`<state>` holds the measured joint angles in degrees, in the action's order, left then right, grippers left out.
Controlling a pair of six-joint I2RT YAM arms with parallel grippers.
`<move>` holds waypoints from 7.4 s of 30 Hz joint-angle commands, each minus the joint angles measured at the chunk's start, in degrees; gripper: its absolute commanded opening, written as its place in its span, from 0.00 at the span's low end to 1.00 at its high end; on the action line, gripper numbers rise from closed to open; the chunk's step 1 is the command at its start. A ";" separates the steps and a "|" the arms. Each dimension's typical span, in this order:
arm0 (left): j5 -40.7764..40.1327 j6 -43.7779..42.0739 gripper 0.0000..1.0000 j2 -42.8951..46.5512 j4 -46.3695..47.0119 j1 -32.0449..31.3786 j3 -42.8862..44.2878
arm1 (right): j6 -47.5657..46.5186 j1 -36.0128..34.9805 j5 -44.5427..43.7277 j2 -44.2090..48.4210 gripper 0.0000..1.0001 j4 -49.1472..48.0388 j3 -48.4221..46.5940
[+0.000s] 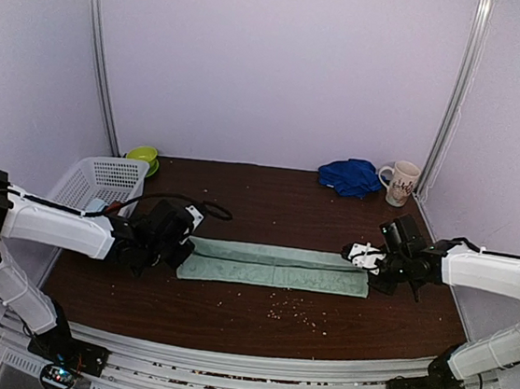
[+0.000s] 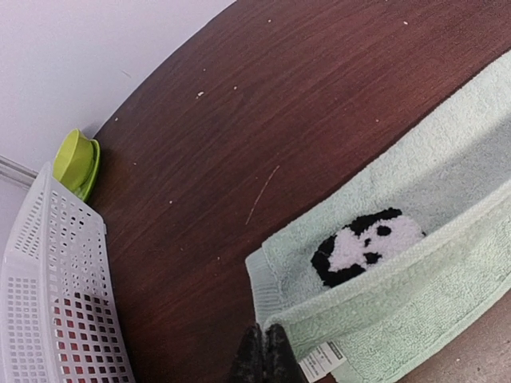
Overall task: Roll the towels
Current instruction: Fold the towel at the center of the board, then smooth out the towel at the center of the board, then fold the towel at the center of the board.
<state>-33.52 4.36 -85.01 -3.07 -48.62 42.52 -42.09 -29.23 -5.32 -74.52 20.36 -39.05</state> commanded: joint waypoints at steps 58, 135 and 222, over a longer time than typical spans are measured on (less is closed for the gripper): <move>-1.77 5.53 0.41 -12.19 -3.66 4.24 16.02 | 21.44 6.04 9.09 -12.03 0.29 6.42 -18.81; -17.71 13.74 0.95 -2.45 -16.57 -5.01 14.80 | 33.04 21.15 35.78 -32.10 0.54 15.47 -18.26; -15.28 15.94 0.98 -7.26 -16.33 -7.81 14.75 | 36.72 -2.70 45.45 -48.67 0.00 34.09 -66.48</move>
<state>-48.42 20.05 -91.42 -21.04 -56.36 56.58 -6.70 -31.33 37.15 -121.05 54.33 -103.04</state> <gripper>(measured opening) 0.978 0.021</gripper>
